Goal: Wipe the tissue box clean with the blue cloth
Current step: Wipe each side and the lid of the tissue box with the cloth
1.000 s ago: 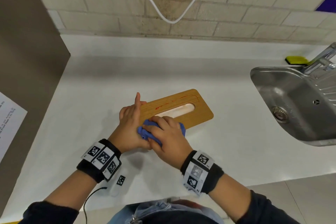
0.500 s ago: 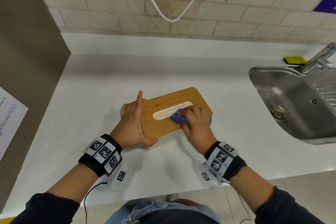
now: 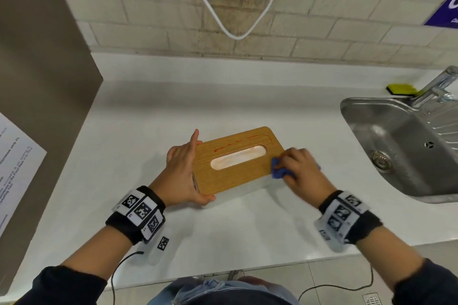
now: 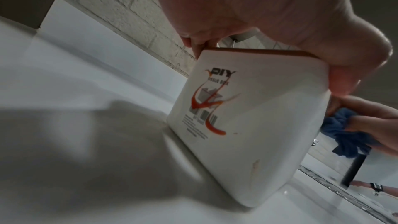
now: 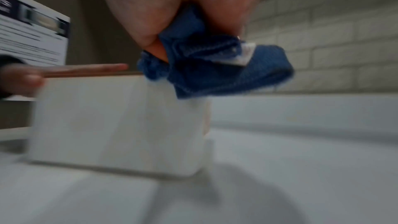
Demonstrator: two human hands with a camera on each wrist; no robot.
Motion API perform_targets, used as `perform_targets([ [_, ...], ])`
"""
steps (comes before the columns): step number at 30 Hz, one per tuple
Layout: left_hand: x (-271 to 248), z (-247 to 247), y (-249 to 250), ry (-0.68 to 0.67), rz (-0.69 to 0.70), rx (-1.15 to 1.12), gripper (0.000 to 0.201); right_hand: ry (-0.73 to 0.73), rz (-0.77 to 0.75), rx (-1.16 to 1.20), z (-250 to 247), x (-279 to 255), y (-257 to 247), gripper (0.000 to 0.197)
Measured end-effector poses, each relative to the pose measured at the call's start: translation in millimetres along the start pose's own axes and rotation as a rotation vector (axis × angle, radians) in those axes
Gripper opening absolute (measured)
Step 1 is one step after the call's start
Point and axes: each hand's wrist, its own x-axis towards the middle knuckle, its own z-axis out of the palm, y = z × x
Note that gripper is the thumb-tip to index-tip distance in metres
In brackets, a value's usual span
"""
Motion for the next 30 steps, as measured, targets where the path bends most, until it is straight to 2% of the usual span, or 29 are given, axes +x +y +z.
perform_targets([
  [2, 0, -4, -2, -0.018, 0.005, 0.001, 0.149, -0.015, 0.103, -0.056, -25, 11, 13, 0.028],
  [4, -1, -10, -6, -0.04, 0.004, -0.008, 0.15, 0.028, 0.094, -0.062, -42, 32, 1, 0.029],
  [6, -3, -17, -9, -0.069, 0.004, -0.018, 0.15, 0.042, -0.07, -0.061, -48, 60, -30, 0.032],
  [10, -5, -23, -13, -0.091, 0.029, -0.004, 0.15, -0.109, -0.456, -0.23, -23, 115, -94, 0.019],
  [12, -8, -25, -14, -0.098, 0.025, -0.015, 0.15, -0.204, -0.574, -0.303, 1, 130, -112, 0.022],
  [15, -10, -26, -14, -0.097, 0.018, -0.031, 0.148, -0.311, -0.662, -0.256, 26, 135, -116, 0.026],
  [18, -10, -24, -17, -0.092, 0.017, -0.022, 0.148, -0.397, -0.63, -0.24, 25, 136, -104, 0.036],
  [23, -8, -22, -21, -0.083, 0.011, 0.016, 0.149, -0.462, -0.521, -0.257, 3, 132, -76, 0.038],
  [28, -8, -20, -23, -0.072, 0.012, 0.027, 0.149, -0.397, -0.413, -0.197, -10, 114, -32, 0.03],
  [30, -8, -19, -23, -0.067, 0.013, 0.036, 0.15, -0.327, -0.345, -0.167, -12, 107, -18, 0.025],
])
